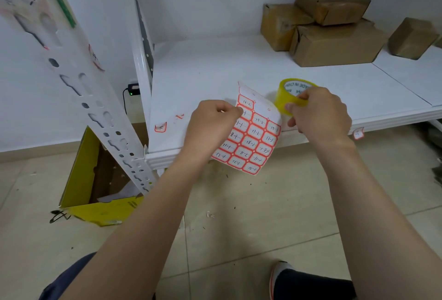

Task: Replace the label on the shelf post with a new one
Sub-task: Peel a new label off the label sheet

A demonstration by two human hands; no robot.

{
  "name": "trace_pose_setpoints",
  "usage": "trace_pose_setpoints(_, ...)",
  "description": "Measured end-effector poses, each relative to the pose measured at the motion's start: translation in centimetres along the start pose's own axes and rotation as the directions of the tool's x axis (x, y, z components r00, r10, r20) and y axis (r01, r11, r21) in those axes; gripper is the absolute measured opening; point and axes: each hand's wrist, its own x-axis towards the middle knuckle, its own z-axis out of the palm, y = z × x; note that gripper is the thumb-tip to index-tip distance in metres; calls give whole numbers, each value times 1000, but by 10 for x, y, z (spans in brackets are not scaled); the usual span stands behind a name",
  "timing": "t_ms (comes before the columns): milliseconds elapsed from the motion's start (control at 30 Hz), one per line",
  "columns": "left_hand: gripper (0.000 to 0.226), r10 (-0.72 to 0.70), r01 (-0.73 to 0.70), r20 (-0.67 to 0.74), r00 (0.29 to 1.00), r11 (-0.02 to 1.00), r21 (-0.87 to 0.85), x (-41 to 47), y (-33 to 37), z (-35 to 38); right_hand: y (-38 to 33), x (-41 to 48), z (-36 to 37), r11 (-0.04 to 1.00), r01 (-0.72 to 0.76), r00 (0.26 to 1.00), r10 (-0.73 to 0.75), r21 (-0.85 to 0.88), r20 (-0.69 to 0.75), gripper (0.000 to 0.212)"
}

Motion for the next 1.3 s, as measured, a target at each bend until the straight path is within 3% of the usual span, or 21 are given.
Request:
trace_pose_setpoints(233, 17, 96, -99, -61, 994, 994, -48, 1, 3, -5, -1, -5, -1, 998, -11, 997, 15, -55, 76, 36)
trace_pose_setpoints(333, 11, 121, -133, -109, 987, 985, -113, 1, 4, -4, -21, -14, -14, 987, 147, 989, -145, 67, -36, 33)
trace_pose_setpoints(467, 16, 149, -170, -106, 983, 959, -226, -2, 9, -7, -48, -28, -24, 892, 402, 902, -345, 209, -261, 21)
trace_pose_setpoints(700, 5, 191, -237, -182, 965, 932, -275, -2, 12, -8, -59, -31, -16, 754, 601, 799, -556, 266, -227, 12)
trace_pose_setpoints(1067, 12, 215, -258, -185, 959, 931, -256, -3, 16, -8, -57, -30, -10, 749, 589, 808, -559, 305, -186, 18)
trace_pose_setpoints(1300, 12, 297, -343, -219, 929, 914, -217, -4, 16, -6, -54, -27, -11, 754, 571, 821, -535, 326, -199, 16)
